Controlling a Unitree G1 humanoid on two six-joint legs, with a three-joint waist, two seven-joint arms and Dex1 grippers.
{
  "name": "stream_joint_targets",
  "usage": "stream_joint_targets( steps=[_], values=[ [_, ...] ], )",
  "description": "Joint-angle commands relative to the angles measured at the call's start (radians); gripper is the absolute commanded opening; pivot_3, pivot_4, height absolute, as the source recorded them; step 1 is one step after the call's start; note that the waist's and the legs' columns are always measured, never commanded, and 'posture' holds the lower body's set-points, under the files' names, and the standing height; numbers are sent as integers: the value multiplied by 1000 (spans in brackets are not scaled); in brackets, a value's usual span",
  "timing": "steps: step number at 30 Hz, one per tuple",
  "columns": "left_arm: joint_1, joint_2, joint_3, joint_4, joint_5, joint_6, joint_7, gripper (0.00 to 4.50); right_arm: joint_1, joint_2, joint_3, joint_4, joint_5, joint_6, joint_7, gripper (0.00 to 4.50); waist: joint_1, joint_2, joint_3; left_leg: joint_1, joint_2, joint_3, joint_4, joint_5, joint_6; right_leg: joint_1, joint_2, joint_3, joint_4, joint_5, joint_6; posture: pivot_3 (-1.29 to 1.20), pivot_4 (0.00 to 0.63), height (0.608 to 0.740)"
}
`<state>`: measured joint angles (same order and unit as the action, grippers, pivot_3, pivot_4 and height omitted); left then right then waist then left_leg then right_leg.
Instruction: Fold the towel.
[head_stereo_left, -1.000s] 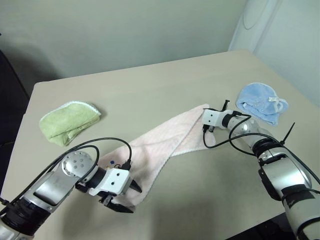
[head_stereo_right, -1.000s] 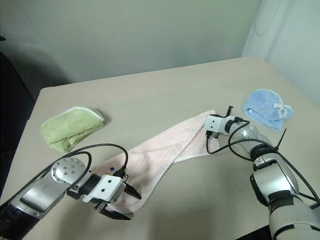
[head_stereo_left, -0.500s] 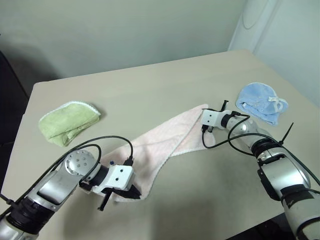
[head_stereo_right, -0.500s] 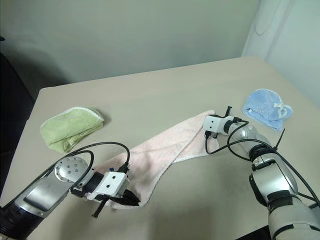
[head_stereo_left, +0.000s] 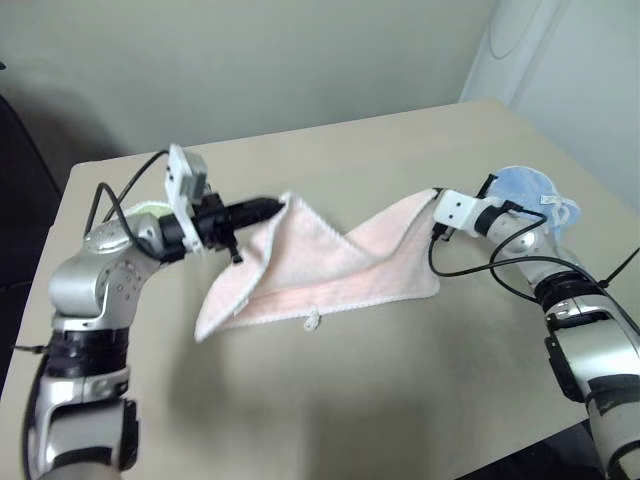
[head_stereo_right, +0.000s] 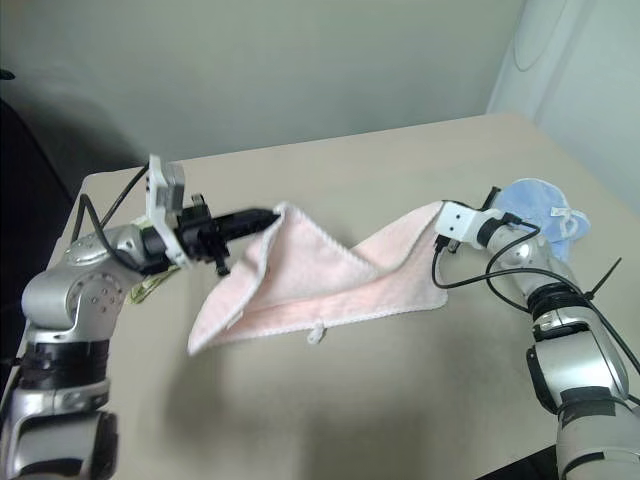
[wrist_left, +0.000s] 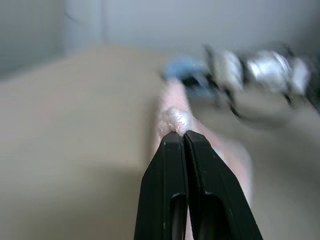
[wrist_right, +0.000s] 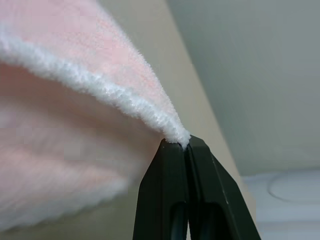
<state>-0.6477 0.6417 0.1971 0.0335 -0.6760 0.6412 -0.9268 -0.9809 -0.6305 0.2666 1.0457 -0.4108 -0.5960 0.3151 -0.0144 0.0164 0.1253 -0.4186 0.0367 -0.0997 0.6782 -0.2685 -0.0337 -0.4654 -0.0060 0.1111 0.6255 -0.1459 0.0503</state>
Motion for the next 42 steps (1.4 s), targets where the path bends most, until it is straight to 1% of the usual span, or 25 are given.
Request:
stream_joint_targets(
  steps=[1, 5, 8, 10, 13, 15, 17, 21, 24, 26, 28, 30, 32, 34, 36, 38, 42],
  values=[
    [-167, -55, 31, 153, 44, -77, 96, 47, -109, -54, -45, -12, 16, 27, -6, 0, 2, 0, 1, -1, 0, 0, 1, 0, 0, 0, 0, 0, 1, 0, 1, 0, 150, 738],
    [-387, -101, 52, 413, 101, -218, 134, 47, -225, -96, -51, 28, 6, 47, -10, 0, 1, -1, 2, -2, 0, 1, 3, 2, 2, 0, 0, 1, 0, 2, 3, 0, 150, 738],
    [-533, -95, 80, 609, 129, -313, 143, 47, -296, -129, -54, 46, 6, 49, 0, 0, 0, -1, 2, -2, 0, 1, 1, 2, 2, -1, 0, 1, -2, 2, 3, 0, 150, 738],
    [-586, -75, 95, 682, 136, -342, 122, 47, -318, -156, -71, 34, 28, 44, 31, 0, 0, -1, 2, -2, 0, 0, -2, 2, 2, 0, 0, 1, -7, 2, 3, 0, 150, 738],
    [-598, -33, 111, 693, 116, -306, 55, 47, -299, -194, -132, -22, 117, 54, 136, 0, -1, -1, 3, -5, 0, 1, -7, 6, 5, -2, 0, 1, -14, 3, 3, 0, 150, 738],
    [-546, 1, 104, 626, 90, -241, -16, 47, -230, -218, -176, -102, 207, 85, 259, 0, -2, -1, 3, -11, 0, 2, -10, 11, 2, -8, -1, 1, -14, 4, 5, 0, 150, 738],
    [-457, 34, 83, 522, 64, -160, -87, 47, -122, -247, -204, -214, 276, 117, 362, 0, -2, -1, 3, -13, 0, 2, -11, 12, 1, -10, 0, 0, -14, 5, 4, 0, 150, 738],
    [-143, 123, 48, 193, -31, 34, -217, 47, 209, -312, -270, -547, 434, 269, 539, 0, 2, -2, 3, -11, 0, 2, -10, 13, -1, -7, 0, 0, -15, 5, 4, 0, 150, 738],
    [92, 182, 78, -47, -151, 183, -260, 47, 445, -358, -315, -766, 518, 398, 620, 0, 2, -3, 3, -12, 0, 4, -7, 14, -3, -7, 1, 0, -13, 4, 4, 0, 150, 738],
    [196, 204, 86, -148, -187, 225, -263, 47, 536, -379, -332, -837, 529, 441, 643, 0, 2, -4, 4, -11, 0, 5, -4, 13, -2, -5, 1, 1, -12, 1, -3, 0, 150, 738],
    [306, 226, 80, -238, -197, 236, -275, 47, 606, -394, -345, -876, 540, 477, 666, 0, 1, -4, 4, -8, 0, 6, -2, 13, -2, -2, 1, 2, -12, 1, -4, 0, 150, 738],
    [400, 250, 68, -309, -201, 243, -285, 47, 641, -409, -348, -864, 529, 483, 682, 0, -1, -5, 4, 2, -2, 7, -2, 11, 1, 7, 1, 4, -13, 1, -4, 0, 150, 738],
    [439, 262, 65, -341, -203, 247, -282, 47, 653, -417, -348, -857, 523, 487, 695, 0, -1, -7, 4, 9, -4, 6, -2, 10, 2, 16, 0, 5, -14, 0, -5, 0, 150, 738],
    [475, 279, 58, -375, -186, 228, -288, 47, 654, -425, -339, -853, 520, 485, 721, 0, 2, -8, 4, 11, -5, 6, -2, 10, 2, 17, 0, 5, -14, 0, -5, 0, 150, 738],
    [502, 292, 46, -404, -170, 221, -280, 47, 621, -422, -315, -826, 497, 470, 736, 0, 1, -8, 4, 11, -5, 6, -2, 8, 3, 17, 0, 5, -14, -1, -5, 0, 150, 738],
    [485, 275, 30, -391, -148, 209, -236, 47, 555, -396, -284, -774, 459, 441, 724, 0, 1, -7, 4, 11, -5, 7, -2, 7, 4, 17, 0, 6, -13, -4, -5, 0, 150, 738],
    [346, 182, 16, -235, -111, 230, -84, 47, 319, -303, -182, -560, 314, 360, 633, 0, 1, -7, 4, 13, -4, 8, -3, 7, 5, 15, 0, 6, -10, -4, -5, 0, 150, 738]
  ],
)
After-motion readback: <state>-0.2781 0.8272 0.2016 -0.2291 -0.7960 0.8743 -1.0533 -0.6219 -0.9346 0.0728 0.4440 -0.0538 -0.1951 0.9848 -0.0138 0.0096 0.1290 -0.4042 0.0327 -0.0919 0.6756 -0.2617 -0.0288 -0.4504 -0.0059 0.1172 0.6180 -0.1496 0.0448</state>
